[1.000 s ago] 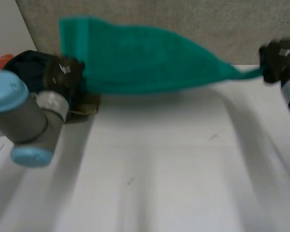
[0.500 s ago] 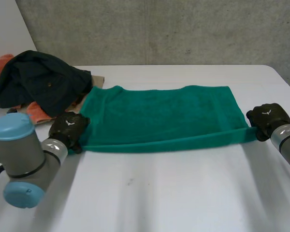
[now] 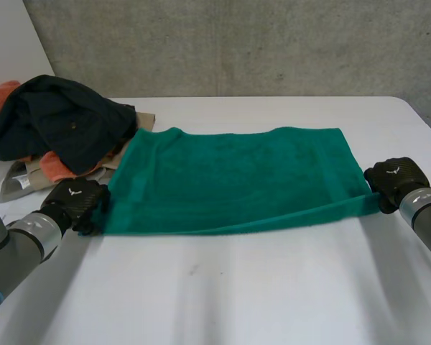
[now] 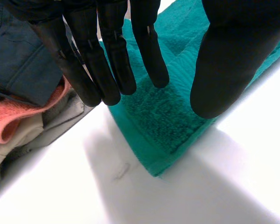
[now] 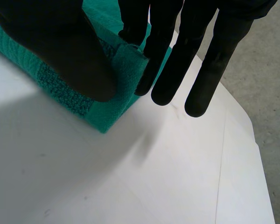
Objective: Fold the laundry.
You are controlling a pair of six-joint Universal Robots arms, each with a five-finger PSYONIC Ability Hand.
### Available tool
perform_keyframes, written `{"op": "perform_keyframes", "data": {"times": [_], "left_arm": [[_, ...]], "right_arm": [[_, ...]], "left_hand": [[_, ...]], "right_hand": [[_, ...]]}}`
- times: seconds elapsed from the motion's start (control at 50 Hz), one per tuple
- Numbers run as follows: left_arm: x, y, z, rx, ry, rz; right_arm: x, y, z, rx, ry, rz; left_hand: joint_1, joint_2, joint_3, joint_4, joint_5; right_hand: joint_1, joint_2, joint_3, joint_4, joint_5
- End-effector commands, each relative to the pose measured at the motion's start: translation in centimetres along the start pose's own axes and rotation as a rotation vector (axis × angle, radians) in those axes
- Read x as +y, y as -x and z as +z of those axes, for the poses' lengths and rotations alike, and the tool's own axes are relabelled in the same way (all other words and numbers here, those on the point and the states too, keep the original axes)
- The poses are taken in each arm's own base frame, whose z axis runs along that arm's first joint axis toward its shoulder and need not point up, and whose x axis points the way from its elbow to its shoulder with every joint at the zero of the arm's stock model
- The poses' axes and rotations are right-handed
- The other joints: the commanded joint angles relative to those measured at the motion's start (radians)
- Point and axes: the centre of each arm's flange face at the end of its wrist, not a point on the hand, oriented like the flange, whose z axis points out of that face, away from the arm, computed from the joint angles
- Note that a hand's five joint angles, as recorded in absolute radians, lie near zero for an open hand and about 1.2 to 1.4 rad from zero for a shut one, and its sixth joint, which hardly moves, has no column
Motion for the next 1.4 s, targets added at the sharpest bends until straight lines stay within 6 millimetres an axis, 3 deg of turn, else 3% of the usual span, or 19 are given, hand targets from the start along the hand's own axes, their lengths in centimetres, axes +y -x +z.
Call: {"op": "perform_keyframes", "data": {"times": [0.02,0.3,0.64,0.94,1.06,1.12,1.18,1.28,1.4], "left_arm": [[0.9,-0.2,0.3,0.024,0.027,-0.015],[1.3,-0.9,1.7,0.045,0.034,0.064],[0.6,-0.3,4.4,-0.020,0.014,0.119],[-0.8,-0.8,5.0,-0.028,-0.029,0.139],[-0.9,-1.1,5.5,-0.021,-0.032,0.150],[-0.9,-1.3,5.7,-0.017,-0.028,0.154],[-0.9,-1.4,5.4,-0.014,-0.011,0.155],[-1.5,-1.3,3.4,-0.039,0.054,0.144],[-2.6,-2.3,-1.2,-0.011,0.117,0.141]], "right_arm": [[0.0,0.3,-0.1,-0.003,0.002,-0.015],[0.0,0.0,-0.2,0.003,0.006,-0.013],[0.2,0.2,-0.3,-0.003,0.013,-0.011],[0.2,0.4,-0.4,-0.007,0.014,-0.013],[0.3,0.4,-0.4,-0.006,0.015,-0.013],[0.3,0.4,-0.4,-0.006,0.015,-0.013],[0.2,0.2,-0.4,-0.002,0.014,-0.013],[-0.1,-0.1,-0.7,0.000,0.014,-0.013],[-1.3,-1.5,-2.5,-0.012,0.048,-0.036]], "left_hand": [[0.081,0.079,0.081,0.080,0.084],[-0.121,-0.124,-0.122,-0.122,-0.119],[0.149,0.146,0.148,0.148,0.151],[0.149,0.146,0.148,0.148,0.152],[-0.018,-0.021,-0.019,-0.019,-0.015],[0.095,0.093,0.095,0.094,0.098],[0.541,0.538,0.540,0.540,0.543],[0.542,0.539,0.541,0.541,0.545],[0.542,0.539,0.541,0.541,0.545]], "right_hand": [[0.263,0.220,0.208,0.198,0.213],[0.263,0.220,0.208,0.198,0.213],[0.263,0.220,0.208,0.198,0.213],[0.263,0.220,0.208,0.198,0.213],[0.263,0.220,0.208,0.198,0.213],[0.263,0.220,0.208,0.198,0.213],[0.263,0.220,0.208,0.198,0.213],[0.263,0.220,0.208,0.198,0.213],[0.263,0.220,0.208,0.198,0.213]]}}
